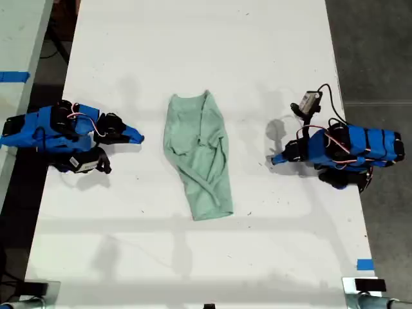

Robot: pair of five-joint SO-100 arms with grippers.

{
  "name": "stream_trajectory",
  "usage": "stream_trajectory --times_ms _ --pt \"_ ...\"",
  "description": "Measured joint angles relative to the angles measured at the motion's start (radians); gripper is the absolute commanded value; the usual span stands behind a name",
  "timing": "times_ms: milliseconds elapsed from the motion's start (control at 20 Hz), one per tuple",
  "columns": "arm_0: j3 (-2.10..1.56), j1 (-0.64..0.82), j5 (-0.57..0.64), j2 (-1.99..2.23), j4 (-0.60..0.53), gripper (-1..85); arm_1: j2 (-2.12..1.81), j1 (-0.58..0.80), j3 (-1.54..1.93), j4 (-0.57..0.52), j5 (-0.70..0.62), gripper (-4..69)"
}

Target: Fold t shirt

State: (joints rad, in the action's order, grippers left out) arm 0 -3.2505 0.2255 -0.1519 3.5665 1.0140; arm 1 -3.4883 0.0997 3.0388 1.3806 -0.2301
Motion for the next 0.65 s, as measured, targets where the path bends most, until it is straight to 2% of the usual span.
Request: stream_trajectory --times_ms 650 --pt "0.0 0.032 -0.002 0.0 0.0 -0.3 0.0 0.0 0.0 0.0 0.0 1.6"
